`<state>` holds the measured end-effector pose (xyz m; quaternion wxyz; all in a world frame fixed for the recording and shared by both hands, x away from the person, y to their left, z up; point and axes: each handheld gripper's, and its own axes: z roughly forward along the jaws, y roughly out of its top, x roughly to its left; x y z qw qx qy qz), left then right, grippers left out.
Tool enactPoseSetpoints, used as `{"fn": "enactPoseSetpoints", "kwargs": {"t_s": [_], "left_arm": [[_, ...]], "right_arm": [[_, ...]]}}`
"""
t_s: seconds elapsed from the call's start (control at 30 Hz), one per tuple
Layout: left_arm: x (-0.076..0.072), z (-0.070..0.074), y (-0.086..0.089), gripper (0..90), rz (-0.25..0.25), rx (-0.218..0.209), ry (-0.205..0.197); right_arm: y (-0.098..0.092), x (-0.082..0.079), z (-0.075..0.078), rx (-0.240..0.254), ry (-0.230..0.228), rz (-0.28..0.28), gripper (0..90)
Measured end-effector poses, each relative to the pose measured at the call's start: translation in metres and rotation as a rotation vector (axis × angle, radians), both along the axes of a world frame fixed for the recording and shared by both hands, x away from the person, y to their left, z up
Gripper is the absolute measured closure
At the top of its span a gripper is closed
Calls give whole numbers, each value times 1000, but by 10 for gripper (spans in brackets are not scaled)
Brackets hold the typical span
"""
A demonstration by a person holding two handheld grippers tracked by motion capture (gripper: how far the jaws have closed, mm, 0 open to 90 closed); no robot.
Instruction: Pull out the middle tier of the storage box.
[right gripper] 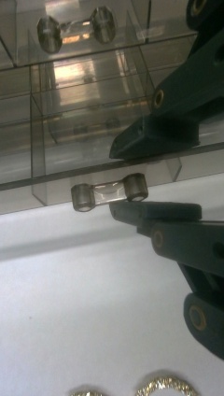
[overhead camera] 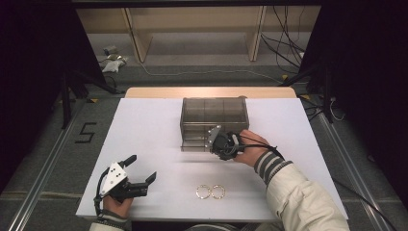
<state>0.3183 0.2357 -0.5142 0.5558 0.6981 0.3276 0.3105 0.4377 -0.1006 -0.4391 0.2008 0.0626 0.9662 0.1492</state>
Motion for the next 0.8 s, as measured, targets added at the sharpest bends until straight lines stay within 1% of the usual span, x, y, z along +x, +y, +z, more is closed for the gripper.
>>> {"fn": "enactPoseSetpoints", "kwargs": {"t_s": [0.1, 0.3, 0.8], "left_arm": [[0, 0, 0, 59, -1, -1, 0], [0, 0, 0, 59, -2, 0, -1], [0, 0, 0, 60, -2, -1, -1]], "right_arm": [[1, -1, -1, -9, 6, 3, 697], [1, -4, -4, -6, 1, 9, 700], [0, -7, -4, -5, 14, 8, 700]]}}
